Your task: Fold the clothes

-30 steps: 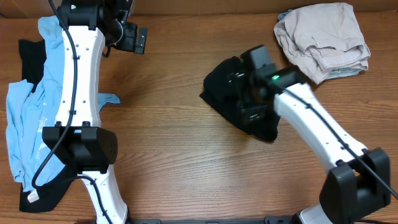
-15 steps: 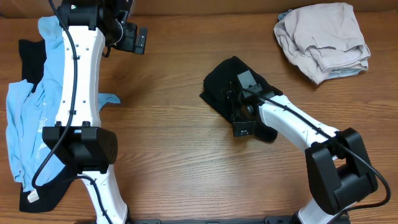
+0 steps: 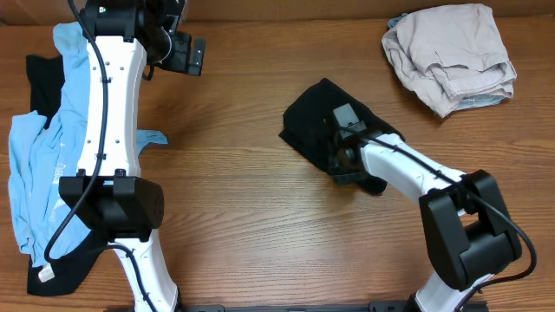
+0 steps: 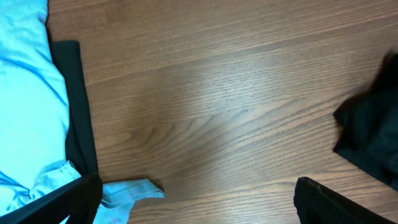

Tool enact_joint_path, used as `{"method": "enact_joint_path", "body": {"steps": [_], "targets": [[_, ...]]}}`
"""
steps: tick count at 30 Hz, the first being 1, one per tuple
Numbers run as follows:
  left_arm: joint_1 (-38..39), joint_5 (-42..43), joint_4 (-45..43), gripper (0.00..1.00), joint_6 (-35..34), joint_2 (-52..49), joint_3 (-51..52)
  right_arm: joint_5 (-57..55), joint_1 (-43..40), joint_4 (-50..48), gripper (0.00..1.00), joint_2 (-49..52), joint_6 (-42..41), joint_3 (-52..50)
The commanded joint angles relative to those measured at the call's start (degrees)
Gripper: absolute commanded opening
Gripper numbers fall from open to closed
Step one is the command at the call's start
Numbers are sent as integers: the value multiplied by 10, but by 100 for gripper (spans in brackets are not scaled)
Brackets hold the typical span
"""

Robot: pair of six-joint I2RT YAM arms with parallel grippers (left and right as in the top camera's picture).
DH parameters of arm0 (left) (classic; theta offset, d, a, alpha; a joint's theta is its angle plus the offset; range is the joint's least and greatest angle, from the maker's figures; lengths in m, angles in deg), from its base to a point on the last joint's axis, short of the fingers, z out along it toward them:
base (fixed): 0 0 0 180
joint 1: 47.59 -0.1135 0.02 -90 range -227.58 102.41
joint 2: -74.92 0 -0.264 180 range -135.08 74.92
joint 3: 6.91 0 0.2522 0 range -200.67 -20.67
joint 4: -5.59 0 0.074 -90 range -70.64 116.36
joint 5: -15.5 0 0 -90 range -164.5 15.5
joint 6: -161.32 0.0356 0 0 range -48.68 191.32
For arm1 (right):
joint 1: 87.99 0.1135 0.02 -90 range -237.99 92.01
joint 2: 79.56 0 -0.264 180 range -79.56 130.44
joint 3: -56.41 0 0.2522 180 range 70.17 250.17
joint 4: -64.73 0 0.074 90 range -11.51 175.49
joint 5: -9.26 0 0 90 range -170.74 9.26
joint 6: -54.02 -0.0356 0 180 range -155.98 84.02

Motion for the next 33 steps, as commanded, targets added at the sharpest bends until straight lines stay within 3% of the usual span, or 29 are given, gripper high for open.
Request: {"method": "enact_joint_path", "body": {"steps": [1,3,6,9,10,12,18,23,29,33], "targets": [[-1,-2,7,100,-5,-4,3,36,-47,-2,40,5,191,-2],[-1,-1,8,100,-5,-4,3,69,-78,2,41,5,285,0],[-1,-1,8,100,-5,-4,3,110,-138,19,59,5,434,3],[-1,-1,7,100,-5,-4,3,110,-200,47,73,5,531,3],[-1,-1,6,100,-6,-4,3,112,-234,60,87,5,570,3],[-1,0,5,100,-6,-4,3,139,-266,70,90,5,592,3],[-1,0,5,100,-6,-4,3,280,-283,73,89,5,550,3],[-1,0,5,100,-6,-4,3,284,-232,57,91,5,468,3],[-1,1,6,100,-6,-4,3,176,-137,30,93,5,295,3],[-1,0,8,100,-6,-4,3,83,-118,21,89,5,254,3]]}}
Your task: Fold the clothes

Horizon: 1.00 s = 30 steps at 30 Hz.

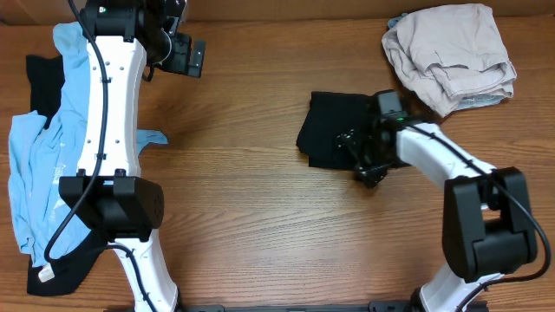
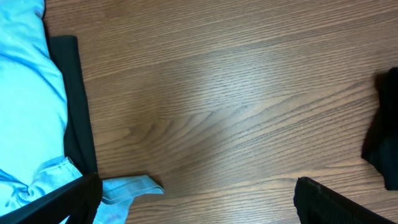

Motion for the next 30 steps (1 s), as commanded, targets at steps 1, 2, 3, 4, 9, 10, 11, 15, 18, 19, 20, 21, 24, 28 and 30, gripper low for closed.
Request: {"method": "enact_joint_path", "body": {"steps": [1,2,3,4,9,10,11,15,18,19,20,21,24,28,30], "targets": [[-1,0,1,100,-6,-4,3,-118,5,-6,88,4,-76,-3],[-1,0,2,100,-6,-4,3,-135,3,-4,87,4,-76,-3],[-1,0,2,100,-6,-4,3,-145,1,-3,85,4,-76,-3],[-1,0,2,100,-6,-4,3,-159,-2,1,81,4,-72,-3],[-1,0,2,100,-6,-4,3,-215,-15,11,41,4,-35,-3],[-1,1,2,100,-6,-4,3,-214,-17,4,27,4,3,-3],[-1,0,2,100,-6,-4,3,-214,-17,2,25,4,12,-3],[-1,1,2,100,-6,-4,3,-193,-17,2,16,4,39,-3],[-1,1,2,100,-6,-4,3,-188,-17,16,4,4,59,-1],[-1,1,3,100,-6,-4,3,-183,-17,23,4,4,73,2],[-1,1,3,100,-6,-4,3,-174,-19,30,4,4,88,7],[-1,1,4,100,-6,-4,3,-168,-20,36,4,3,101,11],[-1,1,3,100,-6,-4,3,-139,-24,56,4,-1,167,38],[-1,1,1,100,-6,-4,3,-84,-31,100,4,-21,250,99],[-1,1,1,100,-6,-4,3,-76,-34,128,4,-35,269,140]]}}
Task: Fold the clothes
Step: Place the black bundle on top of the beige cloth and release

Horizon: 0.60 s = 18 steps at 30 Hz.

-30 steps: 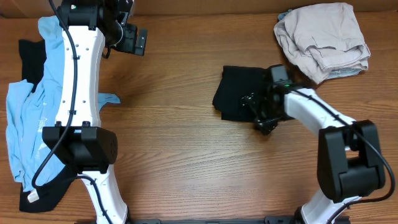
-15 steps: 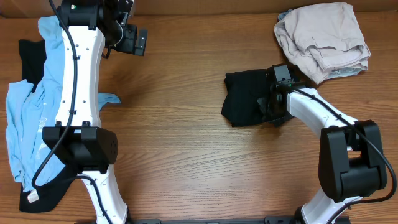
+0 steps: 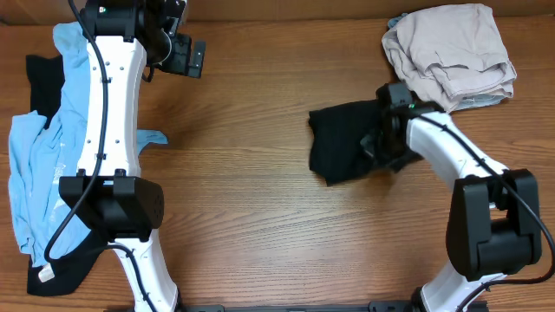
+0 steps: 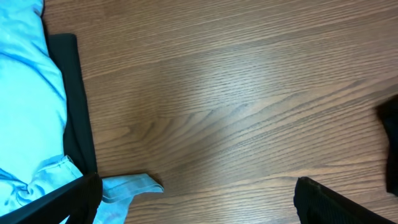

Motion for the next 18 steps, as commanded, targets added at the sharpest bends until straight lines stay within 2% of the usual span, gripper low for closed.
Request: {"method": "enact_joint_path", "body": {"steps": [1,5,10,18], "targets": [[-1,0,-2,100,-6,-4,3,42,-7,28,4,-42,88,89],[-1,0,-4,100,-6,-4,3,41,-11,52,4,-70,127,162],[-1,0,-5,100,-6,-4,3,22,-36,29,4,-87,151,239],[-1,0,-5,100,-6,-4,3,31,-114,-134,4,-85,165,249]]}}
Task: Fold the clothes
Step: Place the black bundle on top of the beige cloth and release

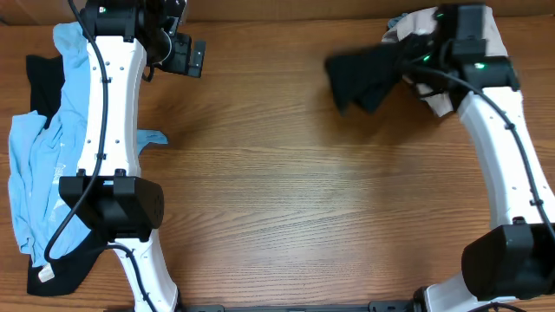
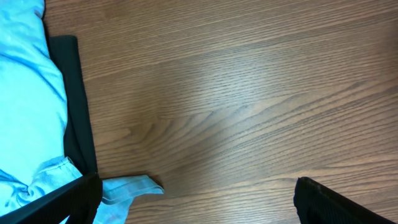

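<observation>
A folded black garment (image 1: 364, 74) hangs above the table at the back, a little blurred, with my right gripper (image 1: 414, 62) shut on its right end. It is just left of a pile of folded beige clothes (image 1: 490, 39) in the back right corner, which the right arm partly covers. My left gripper (image 1: 178, 52) is held high over the back left of the table; in the left wrist view it (image 2: 196, 202) is open, with only bare wood between its fingers (image 2: 71, 199).
A heap of unfolded clothes lies along the left edge: a light blue garment (image 1: 48, 147) (image 2: 25, 93) over a black one (image 1: 39, 69) (image 2: 74, 112). The wooden table (image 1: 277, 199) spreads between the two arms.
My right gripper has moved with the black garment from the table's middle right up to the back, beside the beige pile. The garment is gone from the left wrist view. The left arm has not moved.
The folded black garment lay at the table's middle with my right gripper on it. Then it was farther right and back, still on the wood, at each later moment. Now it hangs off the table next to the beige pile. My left gripper stayed open at the back left.
</observation>
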Tool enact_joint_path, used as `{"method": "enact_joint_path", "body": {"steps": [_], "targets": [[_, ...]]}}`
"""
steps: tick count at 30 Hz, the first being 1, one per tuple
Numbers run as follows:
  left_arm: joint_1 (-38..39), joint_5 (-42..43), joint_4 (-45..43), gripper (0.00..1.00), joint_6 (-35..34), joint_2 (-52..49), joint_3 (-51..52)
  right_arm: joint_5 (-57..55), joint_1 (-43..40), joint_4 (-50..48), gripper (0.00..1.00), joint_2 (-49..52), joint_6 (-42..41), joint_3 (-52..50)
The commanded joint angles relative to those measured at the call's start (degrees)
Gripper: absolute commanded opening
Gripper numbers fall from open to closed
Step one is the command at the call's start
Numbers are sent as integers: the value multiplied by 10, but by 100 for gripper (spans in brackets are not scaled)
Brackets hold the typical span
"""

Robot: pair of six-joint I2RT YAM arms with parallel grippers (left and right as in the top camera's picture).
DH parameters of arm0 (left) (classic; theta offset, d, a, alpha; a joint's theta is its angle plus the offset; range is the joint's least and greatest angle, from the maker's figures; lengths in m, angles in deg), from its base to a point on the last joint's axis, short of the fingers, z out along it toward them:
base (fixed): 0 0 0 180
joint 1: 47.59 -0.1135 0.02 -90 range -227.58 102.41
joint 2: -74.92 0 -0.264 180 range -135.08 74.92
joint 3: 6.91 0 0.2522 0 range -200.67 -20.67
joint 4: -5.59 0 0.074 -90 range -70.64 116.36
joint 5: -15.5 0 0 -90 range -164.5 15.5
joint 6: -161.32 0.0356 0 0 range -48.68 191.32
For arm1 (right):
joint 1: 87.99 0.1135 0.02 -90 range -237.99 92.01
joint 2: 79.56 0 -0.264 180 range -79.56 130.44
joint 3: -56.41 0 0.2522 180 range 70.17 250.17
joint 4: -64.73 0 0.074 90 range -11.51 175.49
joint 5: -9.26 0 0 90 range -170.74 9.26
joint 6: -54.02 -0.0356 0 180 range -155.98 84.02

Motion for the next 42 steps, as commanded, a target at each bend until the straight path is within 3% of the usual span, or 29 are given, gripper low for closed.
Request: {"method": "enact_joint_path", "body": {"steps": [1,9,18,26,31,32,35,36,40,42], "targets": [[-1,0,-2,100,-6,-4,3,7,-43,-71,4,-13,22,17],[-1,0,-9,100,-5,-4,3,99,-93,-230,4,-13,47,17],[0,0,-24,100,-6,-4,3,93,-124,-304,4,18,59,17],[0,0,-24,100,-5,-4,3,94,-164,-374,4,106,91,17],[0,1,-27,100,-9,-4,3,96,-199,-358,4,184,112,17],[0,1,-28,100,-13,-4,3,96,-205,-346,9,199,121,17],[0,1,-28,100,-17,-4,3,53,-223,-303,57,230,127,17],[0,1,-28,100,-16,-4,3,49,-231,-286,66,236,141,17],[0,1,-32,100,-16,-4,3,83,-256,-233,95,232,184,19],[0,1,-32,100,-16,-4,3,128,-268,-214,100,217,200,20]]}}
